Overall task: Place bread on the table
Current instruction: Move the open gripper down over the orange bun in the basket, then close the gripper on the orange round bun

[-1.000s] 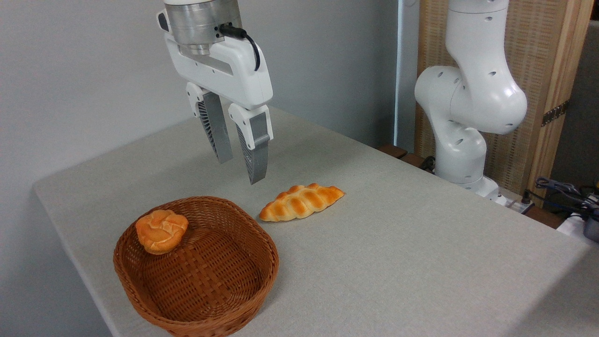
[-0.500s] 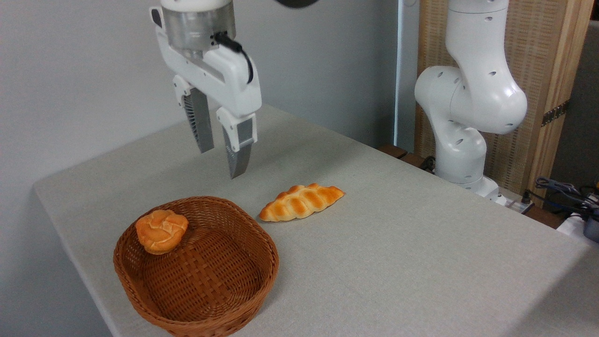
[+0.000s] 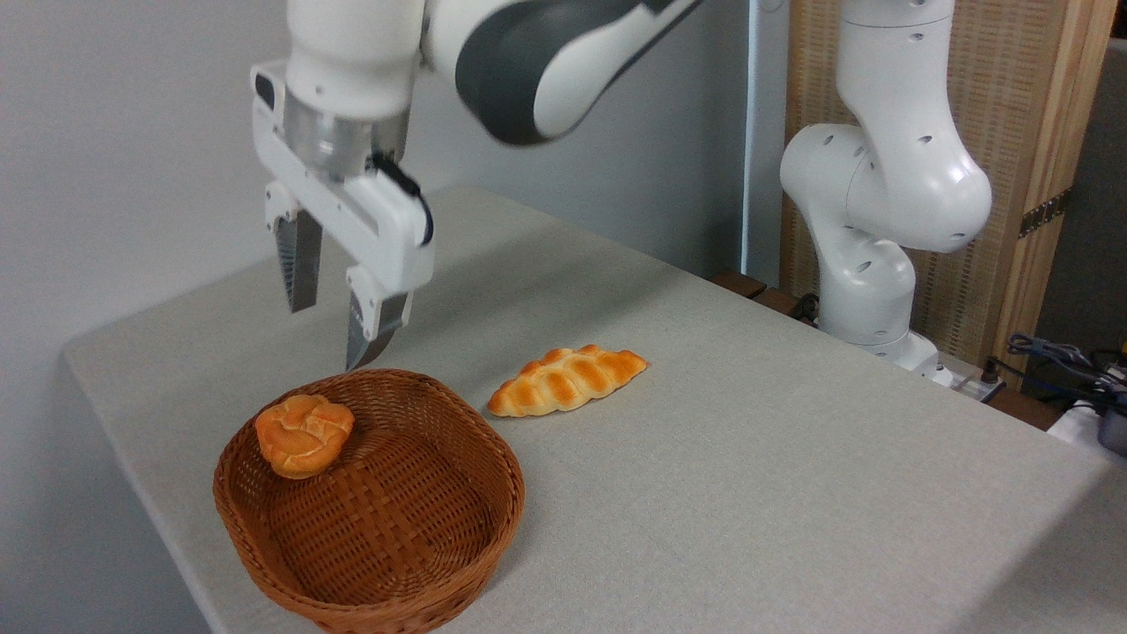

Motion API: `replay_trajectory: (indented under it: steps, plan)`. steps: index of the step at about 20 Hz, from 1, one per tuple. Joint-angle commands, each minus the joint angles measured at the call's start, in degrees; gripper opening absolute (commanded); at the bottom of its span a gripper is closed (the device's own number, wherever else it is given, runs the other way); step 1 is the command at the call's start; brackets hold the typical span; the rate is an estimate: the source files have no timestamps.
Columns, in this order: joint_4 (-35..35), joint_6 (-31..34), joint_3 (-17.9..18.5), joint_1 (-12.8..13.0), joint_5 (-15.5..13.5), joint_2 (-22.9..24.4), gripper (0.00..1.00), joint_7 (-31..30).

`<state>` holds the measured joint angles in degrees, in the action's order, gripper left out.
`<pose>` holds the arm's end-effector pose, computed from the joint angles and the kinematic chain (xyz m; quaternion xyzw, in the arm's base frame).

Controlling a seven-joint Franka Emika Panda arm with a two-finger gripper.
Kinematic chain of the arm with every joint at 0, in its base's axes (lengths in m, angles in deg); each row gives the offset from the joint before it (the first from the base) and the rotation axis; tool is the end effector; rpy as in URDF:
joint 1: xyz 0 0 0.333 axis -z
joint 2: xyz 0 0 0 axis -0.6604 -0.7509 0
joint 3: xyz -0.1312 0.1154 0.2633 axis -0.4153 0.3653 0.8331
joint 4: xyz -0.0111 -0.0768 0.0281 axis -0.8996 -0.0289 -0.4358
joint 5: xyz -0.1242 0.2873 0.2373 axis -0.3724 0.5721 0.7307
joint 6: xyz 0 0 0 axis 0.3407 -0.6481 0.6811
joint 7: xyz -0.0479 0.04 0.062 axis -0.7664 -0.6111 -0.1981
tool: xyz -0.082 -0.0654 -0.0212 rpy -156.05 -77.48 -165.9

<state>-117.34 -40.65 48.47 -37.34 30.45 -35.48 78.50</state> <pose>0.5879 -0.0981 0.5406 0.9222 -0.3175 0.1581 0.1541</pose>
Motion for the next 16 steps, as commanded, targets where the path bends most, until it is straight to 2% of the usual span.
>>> replay_trajectory:
  steps: [1,2,4,6,10,16]
  plan:
    - [-0.47,-5.33,-2.1,-0.04,-3.9,-5.38,1.0,0.18]
    - [-0.47,-5.51,-3.15,-0.04,-3.99,-6.79,1.0,0.18]
    - [-0.47,-6.56,-3.51,-0.04,-6.61,-8.82,1.0,0.18]
    - [-0.38,-8.22,-3.51,-0.12,-7.86,-10.48,1.0,0.26]
    - [-0.29,-11.22,-3.51,-0.13,-7.95,-12.69,1.0,0.26]
    - [-0.29,-11.75,-3.51,-0.48,-8.04,-12.96,1.0,0.26]
